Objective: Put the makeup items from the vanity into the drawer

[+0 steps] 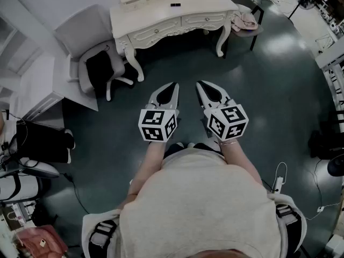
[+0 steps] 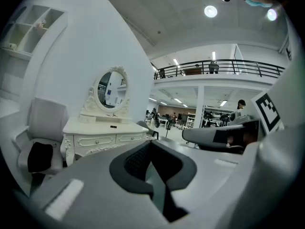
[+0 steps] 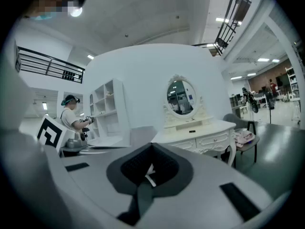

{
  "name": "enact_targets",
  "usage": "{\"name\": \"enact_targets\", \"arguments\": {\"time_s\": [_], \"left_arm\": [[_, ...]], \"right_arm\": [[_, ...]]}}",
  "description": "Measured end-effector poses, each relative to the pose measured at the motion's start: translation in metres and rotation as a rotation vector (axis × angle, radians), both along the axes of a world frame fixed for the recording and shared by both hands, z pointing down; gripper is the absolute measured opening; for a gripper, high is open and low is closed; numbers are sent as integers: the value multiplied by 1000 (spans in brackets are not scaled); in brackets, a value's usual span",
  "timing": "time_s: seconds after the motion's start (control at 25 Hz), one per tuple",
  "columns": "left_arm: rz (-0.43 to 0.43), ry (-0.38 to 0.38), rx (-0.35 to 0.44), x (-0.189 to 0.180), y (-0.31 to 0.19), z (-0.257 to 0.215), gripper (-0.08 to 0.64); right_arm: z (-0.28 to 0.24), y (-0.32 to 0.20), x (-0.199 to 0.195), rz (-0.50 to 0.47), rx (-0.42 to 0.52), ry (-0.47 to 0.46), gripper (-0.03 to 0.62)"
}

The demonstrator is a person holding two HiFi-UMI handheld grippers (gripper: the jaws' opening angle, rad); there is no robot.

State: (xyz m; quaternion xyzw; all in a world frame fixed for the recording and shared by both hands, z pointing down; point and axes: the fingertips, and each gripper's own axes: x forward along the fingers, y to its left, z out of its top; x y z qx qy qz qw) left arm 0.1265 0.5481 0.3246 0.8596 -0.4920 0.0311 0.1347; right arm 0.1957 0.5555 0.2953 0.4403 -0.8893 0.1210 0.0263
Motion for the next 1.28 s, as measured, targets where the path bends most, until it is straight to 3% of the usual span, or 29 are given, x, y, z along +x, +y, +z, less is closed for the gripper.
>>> {"name": "enact_targets", "arguments": {"time_s": [0.16,0.44,0.88,1.28], "left_arm": [[28,-51,-6,4,1,10,9],[56,-84,-5,0,-3,23,9],[92,-63,28,-21,-6,24,9],[88,-64,-55,-28,-39,56,9]], "right_arm": [[5,3,-3,0,16,42,9],[9,-1,-8,21,92,208,8],[22,-6,-33,22,33,83,9],[65,-43,-53,-38,-27,134,9]]}}
